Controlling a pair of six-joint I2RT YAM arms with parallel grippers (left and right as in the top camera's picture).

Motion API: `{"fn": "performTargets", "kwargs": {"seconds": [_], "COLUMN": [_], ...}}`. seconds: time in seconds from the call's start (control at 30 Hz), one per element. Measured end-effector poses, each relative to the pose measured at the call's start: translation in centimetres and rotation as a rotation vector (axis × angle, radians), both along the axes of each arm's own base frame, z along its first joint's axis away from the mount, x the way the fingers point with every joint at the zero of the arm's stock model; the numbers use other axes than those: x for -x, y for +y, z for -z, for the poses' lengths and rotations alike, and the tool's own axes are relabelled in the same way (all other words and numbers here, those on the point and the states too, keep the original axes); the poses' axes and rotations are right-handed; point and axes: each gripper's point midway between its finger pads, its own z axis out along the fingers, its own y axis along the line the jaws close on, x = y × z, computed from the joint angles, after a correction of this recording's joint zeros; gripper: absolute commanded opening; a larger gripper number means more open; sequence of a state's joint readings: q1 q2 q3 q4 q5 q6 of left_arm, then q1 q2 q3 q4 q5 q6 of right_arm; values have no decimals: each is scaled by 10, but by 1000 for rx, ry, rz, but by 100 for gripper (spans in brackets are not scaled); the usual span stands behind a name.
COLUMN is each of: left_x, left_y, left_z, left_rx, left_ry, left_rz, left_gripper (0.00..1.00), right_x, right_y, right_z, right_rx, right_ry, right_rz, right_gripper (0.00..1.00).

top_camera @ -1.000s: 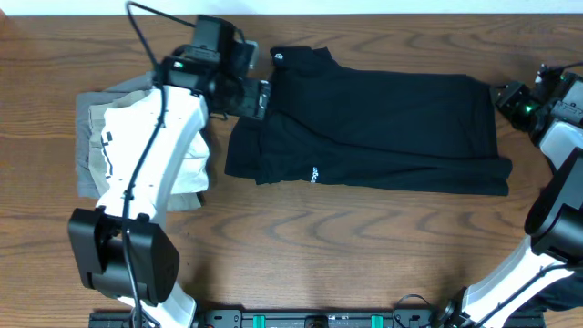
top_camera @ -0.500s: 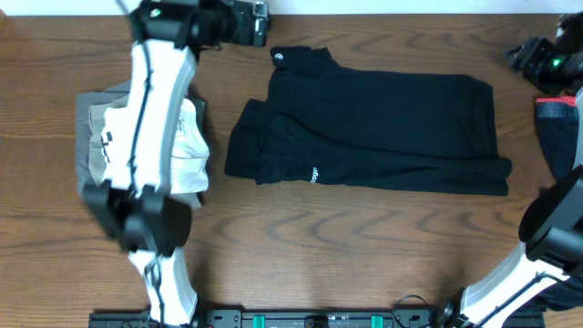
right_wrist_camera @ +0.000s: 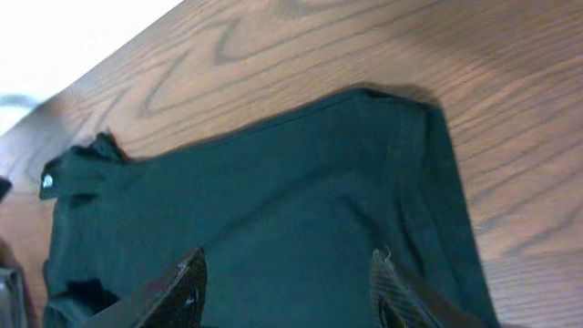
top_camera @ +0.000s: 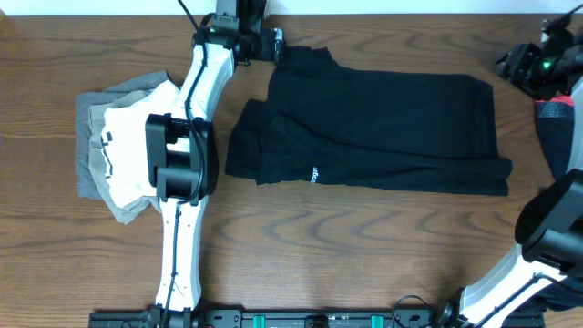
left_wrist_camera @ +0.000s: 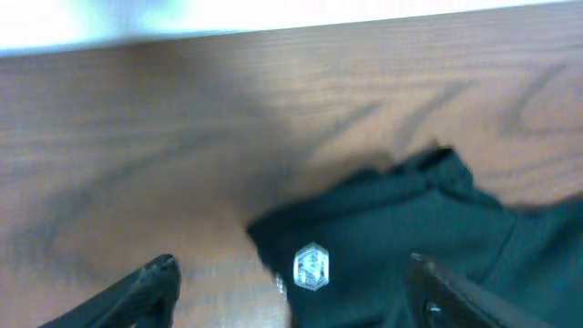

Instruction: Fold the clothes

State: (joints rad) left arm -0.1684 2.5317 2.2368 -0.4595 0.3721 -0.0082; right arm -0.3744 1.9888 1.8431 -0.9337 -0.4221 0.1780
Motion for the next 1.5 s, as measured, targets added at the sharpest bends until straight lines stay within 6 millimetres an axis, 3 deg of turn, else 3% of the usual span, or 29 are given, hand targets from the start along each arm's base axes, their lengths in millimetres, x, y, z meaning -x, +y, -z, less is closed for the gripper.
{"fn": "performTargets", "kwargs": {"seconds": [0.17, 0.4, 0.63, 0.77, 1.0, 1.13, 1.23, 1.37, 1.5], "left_x": [-11, -9, -8, -5, 1, 2, 7, 21, 43], "left_y": [-7, -13, -15, -21, -32, -35, -35, -35, -35], "left_z": [4, 53, 53, 51, 45, 23, -12, -77, -120], "left_rx": [48, 49, 65, 93, 143, 151, 147, 134, 120], "left_ry": [-31, 29, 40, 46, 54, 26, -9, -68, -86], "left_rz": [-13, -11, -16, 10, 66, 95, 118, 153, 185], "left_gripper": [68, 64, 29, 13, 9, 9, 9, 9, 9], "right_x": [-2, -1, 3, 4, 8, 10, 13, 14, 10], "right_y": [13, 15, 13, 12, 7, 2, -1, -6, -15], "right_z": [2, 4, 7, 8, 12, 16, 23, 40, 61], "right_rx": [21, 40, 52, 58, 83, 108, 123, 149, 165], "right_ry": [12, 26, 47, 55, 78, 95, 116, 124, 100], "right_rz": [-27, -29, -20, -16, -1, 13, 23, 37, 63], "right_gripper": [54, 51, 50, 49, 50, 51, 52, 51, 47]}}
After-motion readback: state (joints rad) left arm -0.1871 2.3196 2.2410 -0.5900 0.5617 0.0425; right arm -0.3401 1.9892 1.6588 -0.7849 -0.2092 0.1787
